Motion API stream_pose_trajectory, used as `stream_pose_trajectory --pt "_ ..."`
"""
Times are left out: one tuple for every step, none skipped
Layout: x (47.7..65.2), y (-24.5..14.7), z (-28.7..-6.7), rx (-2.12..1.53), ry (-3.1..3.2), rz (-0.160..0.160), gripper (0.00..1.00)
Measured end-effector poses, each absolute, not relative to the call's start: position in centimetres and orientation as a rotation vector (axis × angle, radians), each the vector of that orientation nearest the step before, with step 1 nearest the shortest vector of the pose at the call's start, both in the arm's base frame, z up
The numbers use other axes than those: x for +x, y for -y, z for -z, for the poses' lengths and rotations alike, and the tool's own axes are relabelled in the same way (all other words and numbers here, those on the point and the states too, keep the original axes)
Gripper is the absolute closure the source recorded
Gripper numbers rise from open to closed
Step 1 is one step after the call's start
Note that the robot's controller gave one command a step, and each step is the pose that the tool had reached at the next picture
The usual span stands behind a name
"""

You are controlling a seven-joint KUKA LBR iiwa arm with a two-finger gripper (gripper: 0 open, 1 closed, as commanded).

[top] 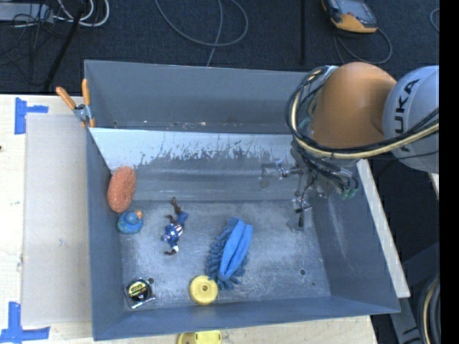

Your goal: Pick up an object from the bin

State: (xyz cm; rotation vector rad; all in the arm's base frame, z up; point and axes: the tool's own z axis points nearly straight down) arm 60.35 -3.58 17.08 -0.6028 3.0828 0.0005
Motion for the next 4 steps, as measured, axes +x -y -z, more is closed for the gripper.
stream_pose_trajectory --pt "59.5 1.1 -14.9 -0.916 -3.005 -0.003 0.00" --pt "57.3 -2.1 -8.2 -1.309 -2.852 0.001 0.00" --pt "56.0 -4.2 -7.0 -1.689 -2.648 -0.003 1.00" --pt "56.0 -4.2 -6.9 -1.689 -2.648 -0.003 1.00"
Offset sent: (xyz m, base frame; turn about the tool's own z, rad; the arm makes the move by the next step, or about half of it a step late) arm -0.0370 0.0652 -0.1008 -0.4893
